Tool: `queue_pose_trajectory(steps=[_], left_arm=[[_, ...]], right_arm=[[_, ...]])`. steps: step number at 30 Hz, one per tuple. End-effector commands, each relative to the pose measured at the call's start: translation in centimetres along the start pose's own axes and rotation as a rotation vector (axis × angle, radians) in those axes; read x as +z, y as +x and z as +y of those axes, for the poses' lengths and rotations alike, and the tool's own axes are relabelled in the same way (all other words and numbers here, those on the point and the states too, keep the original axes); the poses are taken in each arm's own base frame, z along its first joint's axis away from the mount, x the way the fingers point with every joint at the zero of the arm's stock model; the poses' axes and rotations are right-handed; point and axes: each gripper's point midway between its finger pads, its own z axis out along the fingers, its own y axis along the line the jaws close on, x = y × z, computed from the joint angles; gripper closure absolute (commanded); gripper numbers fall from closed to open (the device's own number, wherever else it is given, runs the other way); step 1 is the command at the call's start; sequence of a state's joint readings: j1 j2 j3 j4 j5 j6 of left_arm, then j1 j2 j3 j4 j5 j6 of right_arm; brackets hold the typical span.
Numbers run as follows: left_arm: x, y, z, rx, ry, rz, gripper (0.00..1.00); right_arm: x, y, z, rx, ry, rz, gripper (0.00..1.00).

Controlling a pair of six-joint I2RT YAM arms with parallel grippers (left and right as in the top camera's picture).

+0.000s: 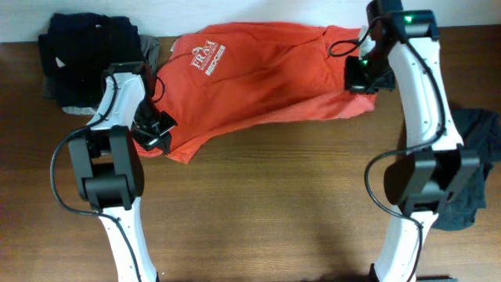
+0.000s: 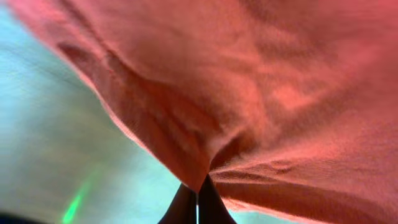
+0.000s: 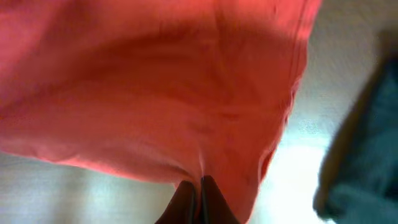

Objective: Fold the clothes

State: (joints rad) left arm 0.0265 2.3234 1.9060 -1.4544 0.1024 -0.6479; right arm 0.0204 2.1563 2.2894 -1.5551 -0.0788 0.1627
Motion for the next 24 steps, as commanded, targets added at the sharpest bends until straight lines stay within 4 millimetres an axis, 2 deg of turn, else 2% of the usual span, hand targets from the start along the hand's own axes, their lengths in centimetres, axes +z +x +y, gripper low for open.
queue_pose_trajectory(steps=[1,8,14,20,24], left_arm=[[-4.1,0.3,1.4,0.009,-0.006,-0.121,0.99],[-7.8,2.4,2.2,0.024,0.022,-0.175,0.99],[-9.5,4.9,2.7,0.056,0.0,-0.194,0.99],[-10.5,7.3,2.4,0.092,-0.024,-0.214,0.99],[-12.3,7.7,3.8,0.022,-0.098,-0.331,0.99]], right_arm=[[-2.4,0.6,-0.5,0.061,0.042,-0.039,0.96],[-4.6,3.8,-0.1,0.06,0.099,0.009,0.96],[-6.0,4.4,1.1,0.042,0.129,-0.038,0.96],[-7.2,4.4,0.4,0.095,0.183,-0.091,0.96],[-8.4,4.6,0.3,0.106,0.178,-0.122,0.96]])
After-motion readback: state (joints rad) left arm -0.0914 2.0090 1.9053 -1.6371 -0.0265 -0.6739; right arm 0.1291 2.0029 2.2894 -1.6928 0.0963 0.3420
